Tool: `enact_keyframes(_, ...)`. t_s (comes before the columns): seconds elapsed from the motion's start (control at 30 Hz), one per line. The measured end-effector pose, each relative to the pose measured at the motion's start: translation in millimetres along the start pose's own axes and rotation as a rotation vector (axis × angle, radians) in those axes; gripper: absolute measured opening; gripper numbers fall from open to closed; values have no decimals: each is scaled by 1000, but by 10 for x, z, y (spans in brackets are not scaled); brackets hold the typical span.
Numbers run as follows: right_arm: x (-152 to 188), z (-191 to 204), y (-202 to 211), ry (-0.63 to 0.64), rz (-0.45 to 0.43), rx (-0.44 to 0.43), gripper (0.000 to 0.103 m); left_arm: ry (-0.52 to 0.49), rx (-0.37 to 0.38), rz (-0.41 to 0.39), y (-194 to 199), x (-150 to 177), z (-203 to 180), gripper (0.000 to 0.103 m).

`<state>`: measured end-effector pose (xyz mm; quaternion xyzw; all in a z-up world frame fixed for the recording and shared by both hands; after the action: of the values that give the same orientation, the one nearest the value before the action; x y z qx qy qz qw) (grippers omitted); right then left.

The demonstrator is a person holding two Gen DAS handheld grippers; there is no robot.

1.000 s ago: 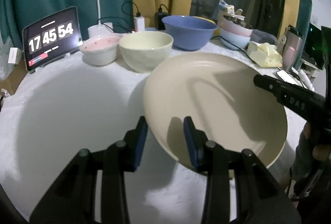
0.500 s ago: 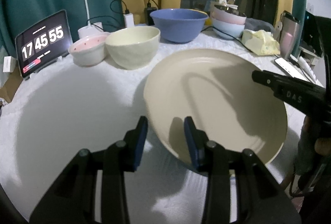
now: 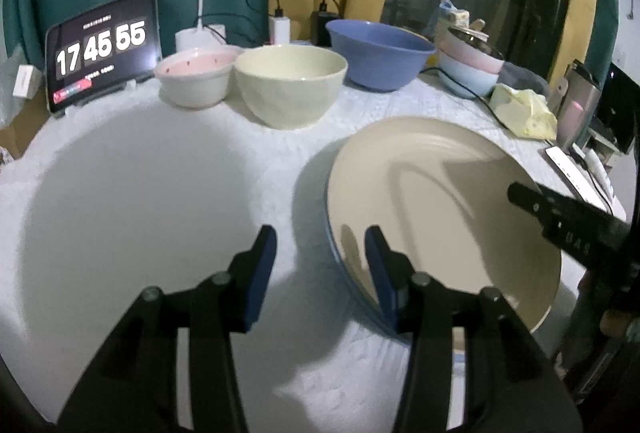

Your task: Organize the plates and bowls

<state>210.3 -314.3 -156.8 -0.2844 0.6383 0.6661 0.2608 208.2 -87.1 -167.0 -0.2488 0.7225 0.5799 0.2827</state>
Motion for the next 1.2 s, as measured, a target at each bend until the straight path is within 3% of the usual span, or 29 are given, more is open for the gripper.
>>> enact_keyframes(0.3, 99, 8, -16, -41, 19, -82, 37, 42, 10, 29, -122, 55, -44, 47)
enact_keyframes(0.7, 123, 57, 13, -61, 7, -60, 37, -2, 39, 29, -109, 121, -218, 46)
enact_keyframes(1.2, 13, 654, -80, 35, 52, -106, 35, 111, -21, -5, 42, 113, 394, 46)
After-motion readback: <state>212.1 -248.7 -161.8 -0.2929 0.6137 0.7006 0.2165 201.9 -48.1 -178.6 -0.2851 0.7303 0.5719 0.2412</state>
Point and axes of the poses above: each gripper's, at about its wrist camera, not at the fingertips, and y roughly against the way its jaws point, z to its left, x to its underside, the point moved 3 cm from there along -y, roughly the way its jaws point, and after that the axes turned 5 degrees about y, right-handed, at the moved point
